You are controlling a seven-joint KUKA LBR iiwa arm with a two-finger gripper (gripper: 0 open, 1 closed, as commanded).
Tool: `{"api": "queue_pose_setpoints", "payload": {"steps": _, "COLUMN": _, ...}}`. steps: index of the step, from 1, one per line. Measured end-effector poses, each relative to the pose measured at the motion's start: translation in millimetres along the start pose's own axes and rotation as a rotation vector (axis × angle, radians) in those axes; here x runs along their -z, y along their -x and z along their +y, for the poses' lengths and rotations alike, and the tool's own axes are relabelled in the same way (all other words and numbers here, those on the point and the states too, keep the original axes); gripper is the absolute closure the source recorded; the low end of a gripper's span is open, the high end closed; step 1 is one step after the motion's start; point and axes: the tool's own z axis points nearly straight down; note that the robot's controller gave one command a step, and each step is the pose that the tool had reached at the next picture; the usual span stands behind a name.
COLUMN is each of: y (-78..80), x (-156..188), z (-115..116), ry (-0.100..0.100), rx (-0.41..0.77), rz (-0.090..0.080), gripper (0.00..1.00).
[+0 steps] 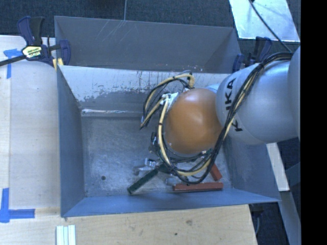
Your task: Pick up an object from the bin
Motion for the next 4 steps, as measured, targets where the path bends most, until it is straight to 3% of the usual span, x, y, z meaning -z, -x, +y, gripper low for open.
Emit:
{"api": "queue_pose_setpoints", "payload": {"steps": 1, "y": 1.0, "x": 0, "z": 0, "ry": -0.001, "rx": -0.002, "rz": -0.002, "gripper": 1.0}}
{"api": "queue_pose_setpoints", "payload": {"steps": 2, "y": 7.9, "x": 102, "z": -4, "ry": -0.009, "rx": -0.035, "rz": -0.007, "gripper": 1.0}}
{"api": "queue_pose_setpoints", "payload": {"steps": 3, "y": 16.3, "x": 8, "z": -47, "ry": 0.002, "rx": 0.061, "rz": -0.001, "gripper": 1.0}}
{"api": "queue_pose_setpoints", "payload": {"steps": 4, "y": 16.9, "x": 10, "z": -47, "ry": 0.0, "rx": 0.059, "rz": -0.003, "gripper": 0.0}}
